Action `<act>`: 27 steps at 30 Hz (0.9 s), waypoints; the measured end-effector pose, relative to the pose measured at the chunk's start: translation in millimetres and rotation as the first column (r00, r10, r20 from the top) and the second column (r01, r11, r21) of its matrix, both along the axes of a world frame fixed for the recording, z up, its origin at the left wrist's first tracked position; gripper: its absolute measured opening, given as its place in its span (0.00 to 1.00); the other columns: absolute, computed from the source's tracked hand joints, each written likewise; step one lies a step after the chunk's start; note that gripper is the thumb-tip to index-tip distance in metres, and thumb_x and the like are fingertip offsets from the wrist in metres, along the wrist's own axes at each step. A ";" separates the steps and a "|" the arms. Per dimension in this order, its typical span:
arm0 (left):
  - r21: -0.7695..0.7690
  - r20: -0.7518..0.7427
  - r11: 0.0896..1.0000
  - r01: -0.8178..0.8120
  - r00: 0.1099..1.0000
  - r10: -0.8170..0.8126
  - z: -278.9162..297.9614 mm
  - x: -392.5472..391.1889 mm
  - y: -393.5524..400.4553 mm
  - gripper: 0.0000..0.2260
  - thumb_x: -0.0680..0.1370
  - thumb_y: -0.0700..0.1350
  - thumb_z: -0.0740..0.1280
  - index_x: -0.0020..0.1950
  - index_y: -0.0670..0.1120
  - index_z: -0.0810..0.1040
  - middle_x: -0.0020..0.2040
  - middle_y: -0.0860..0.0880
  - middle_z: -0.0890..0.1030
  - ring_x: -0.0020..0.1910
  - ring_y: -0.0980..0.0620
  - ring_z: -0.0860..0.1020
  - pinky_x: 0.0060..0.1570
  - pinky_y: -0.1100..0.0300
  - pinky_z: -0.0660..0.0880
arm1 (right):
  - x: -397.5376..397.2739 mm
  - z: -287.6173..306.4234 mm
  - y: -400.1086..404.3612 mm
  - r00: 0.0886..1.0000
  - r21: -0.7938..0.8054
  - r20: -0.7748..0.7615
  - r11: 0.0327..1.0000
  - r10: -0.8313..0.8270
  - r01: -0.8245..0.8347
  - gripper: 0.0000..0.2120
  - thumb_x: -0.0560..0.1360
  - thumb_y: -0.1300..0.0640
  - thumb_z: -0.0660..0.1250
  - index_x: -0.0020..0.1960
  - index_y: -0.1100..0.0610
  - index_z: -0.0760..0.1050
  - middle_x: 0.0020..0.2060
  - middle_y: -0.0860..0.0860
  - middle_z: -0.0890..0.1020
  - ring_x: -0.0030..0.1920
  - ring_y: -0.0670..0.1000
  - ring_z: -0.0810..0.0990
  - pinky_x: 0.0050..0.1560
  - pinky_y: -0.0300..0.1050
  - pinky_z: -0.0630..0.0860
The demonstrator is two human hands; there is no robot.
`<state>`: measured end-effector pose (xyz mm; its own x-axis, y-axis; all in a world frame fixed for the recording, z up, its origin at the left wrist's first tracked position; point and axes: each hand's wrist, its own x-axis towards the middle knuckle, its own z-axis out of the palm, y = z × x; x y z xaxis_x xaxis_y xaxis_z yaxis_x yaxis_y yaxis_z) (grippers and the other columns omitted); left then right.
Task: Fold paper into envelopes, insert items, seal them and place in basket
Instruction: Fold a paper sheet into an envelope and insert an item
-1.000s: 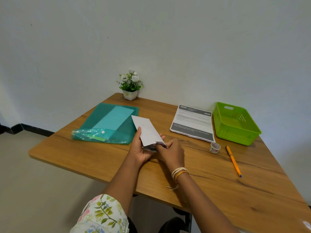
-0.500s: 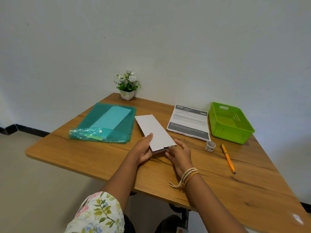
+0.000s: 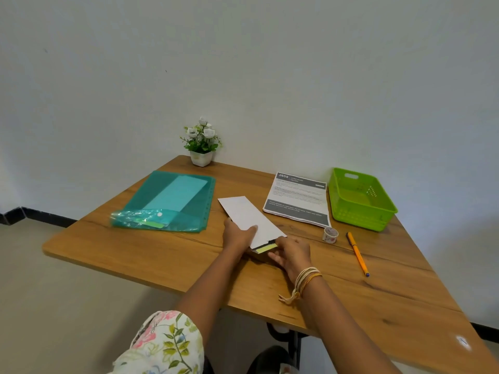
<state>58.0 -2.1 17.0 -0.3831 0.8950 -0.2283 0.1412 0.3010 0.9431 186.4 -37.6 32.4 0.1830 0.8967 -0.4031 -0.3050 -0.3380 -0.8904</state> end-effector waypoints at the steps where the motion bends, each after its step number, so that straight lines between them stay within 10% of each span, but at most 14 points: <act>1: 0.040 -0.063 0.999 0.020 0.998 -0.017 -1.2 1.2 -2.9 0.38 0.75 0.47 0.72 0.77 0.47 0.52 0.70 0.44 0.70 0.63 0.45 0.75 0.53 0.56 0.79 | 2.2 -0.8 1.1 0.996 0.008 0.087 1.000 -0.014 0.013 0.14 0.74 0.67 0.67 0.59 0.60 0.71 0.47 0.58 0.79 0.42 0.53 0.82 0.32 0.43 0.81; 5: 0.209 -0.248 0.971 0.120 0.967 -0.066 -8.4 2.5 -14.7 0.35 0.77 0.45 0.69 0.78 0.51 0.53 0.74 0.44 0.62 0.71 0.45 0.67 0.62 0.54 0.73 | 12.5 -7.0 5.2 0.896 0.058 0.444 0.998 -0.026 0.000 0.06 0.75 0.62 0.69 0.50 0.55 0.76 0.46 0.56 0.82 0.34 0.51 0.84 0.30 0.41 0.81; 9: 0.239 -0.518 0.911 0.337 0.837 -0.174 -17.4 -6.1 -29.6 0.16 0.80 0.45 0.62 0.69 0.50 0.72 0.78 0.48 0.56 0.75 0.48 0.60 0.64 0.61 0.64 | 20.8 -8.2 4.1 0.933 -0.004 0.344 0.994 0.105 -0.110 0.06 0.74 0.62 0.69 0.51 0.59 0.80 0.45 0.57 0.82 0.40 0.54 0.84 0.38 0.44 0.82; 13: 0.089 -0.770 0.903 0.420 0.605 -0.205 -23.4 -13.4 -44.8 0.17 0.82 0.53 0.53 0.66 0.56 0.75 0.78 0.53 0.57 0.77 0.48 0.54 0.71 0.36 0.44 | 28.6 -7.6 4.1 0.838 0.008 0.471 0.948 0.276 -0.317 0.14 0.74 0.69 0.65 0.54 0.57 0.81 0.49 0.50 0.78 0.39 0.52 0.82 0.41 0.43 0.82; 22: 0.012 -0.837 0.860 0.510 0.475 -0.270 -20.1 -12.1 -54.2 0.28 0.76 0.70 0.52 0.68 0.57 0.72 0.75 0.57 0.65 0.77 0.53 0.54 0.69 0.34 0.35 | 37.8 -4.0 16.6 0.355 -0.015 0.894 0.809 0.274 -0.588 0.09 0.71 0.57 0.72 0.51 0.53 0.82 0.43 0.47 0.81 0.45 0.47 0.77 0.42 0.37 0.72; 27: -0.003 -0.821 0.864 0.503 0.492 -0.289 -18.8 -12.8 -55.8 0.24 0.76 0.66 0.61 0.68 0.57 0.71 0.72 0.56 0.69 0.75 0.55 0.60 0.70 0.35 0.38 | 37.0 -10.0 20.8 0.366 -0.057 0.872 0.811 0.324 -0.582 0.14 0.71 0.57 0.69 0.57 0.53 0.79 0.47 0.51 0.80 0.46 0.49 0.77 0.43 0.41 0.74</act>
<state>45.2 -57.8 -1.7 0.0993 0.9784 0.1811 0.8911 -0.1684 0.4213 223.4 -16.8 22.5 -0.1621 0.9829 -0.0874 0.7314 0.0603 -0.6792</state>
